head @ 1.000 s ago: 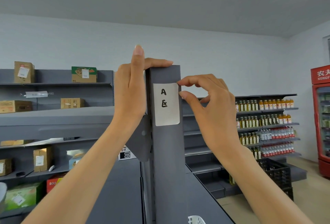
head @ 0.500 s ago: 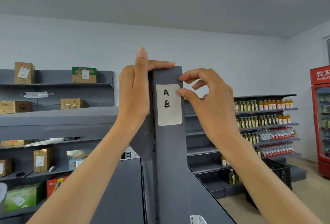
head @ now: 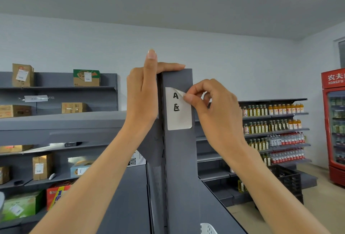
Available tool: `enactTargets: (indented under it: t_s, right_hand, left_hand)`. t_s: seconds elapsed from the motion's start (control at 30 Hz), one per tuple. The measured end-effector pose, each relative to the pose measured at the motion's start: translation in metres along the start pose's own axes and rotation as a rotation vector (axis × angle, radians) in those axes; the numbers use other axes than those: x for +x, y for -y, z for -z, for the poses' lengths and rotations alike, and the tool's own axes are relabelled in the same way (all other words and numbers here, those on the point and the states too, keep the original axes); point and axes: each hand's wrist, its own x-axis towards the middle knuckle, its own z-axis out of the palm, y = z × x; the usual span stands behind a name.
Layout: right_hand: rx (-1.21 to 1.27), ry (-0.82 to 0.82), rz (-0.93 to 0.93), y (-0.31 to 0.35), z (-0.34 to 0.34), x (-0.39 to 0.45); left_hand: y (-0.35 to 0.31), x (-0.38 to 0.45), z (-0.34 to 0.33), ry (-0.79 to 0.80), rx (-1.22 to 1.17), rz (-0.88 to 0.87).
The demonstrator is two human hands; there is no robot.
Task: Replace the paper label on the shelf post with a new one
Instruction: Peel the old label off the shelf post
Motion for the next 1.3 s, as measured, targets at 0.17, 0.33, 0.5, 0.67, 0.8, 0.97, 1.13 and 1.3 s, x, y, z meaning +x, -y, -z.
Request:
enactTargets:
  t_s: [0.17, 0.33, 0.5, 0.67, 0.8, 0.97, 1.13, 1.3]
  right_hand:
    - [0.018, -0.02, 0.03, -0.001, -0.003, -0.008]
    - [0.011, -0.048, 0.094, 0.003, -0.004, -0.016]
    - [-0.006, -0.03, 0.099, 0.002, -0.006, -0.021]
    - [-0.038, -0.023, 0.128, 0.001, -0.007, -0.027]
    - [-0.083, -0.038, 0.167, -0.001, -0.008, -0.034]
    - [-0.122, -0.035, 0.177, -0.005, -0.01, -0.042]
    - [-0.139, -0.04, 0.196, -0.009, -0.011, -0.046]
    - [-0.133, -0.024, 0.188, -0.01, -0.011, -0.05]
  left_hand:
    - [0.001, -0.001, 0.001, -0.003, 0.004, 0.008]
    - [0.001, -0.001, 0.001, 0.003, -0.007, 0.002]
    - [0.001, -0.001, 0.001, 0.012, -0.021, -0.001]
    - [0.001, -0.001, 0.001, 0.011, -0.028, -0.001]
    - [0.002, 0.0, 0.001, 0.012, -0.033, -0.014]
    - [0.0, -0.001, 0.0, 0.01, -0.05, -0.01]
    - [0.001, -0.001, 0.001, 0.012, -0.033, -0.014]
    - [0.001, 0.0, 0.001, 0.017, -0.042, -0.007]
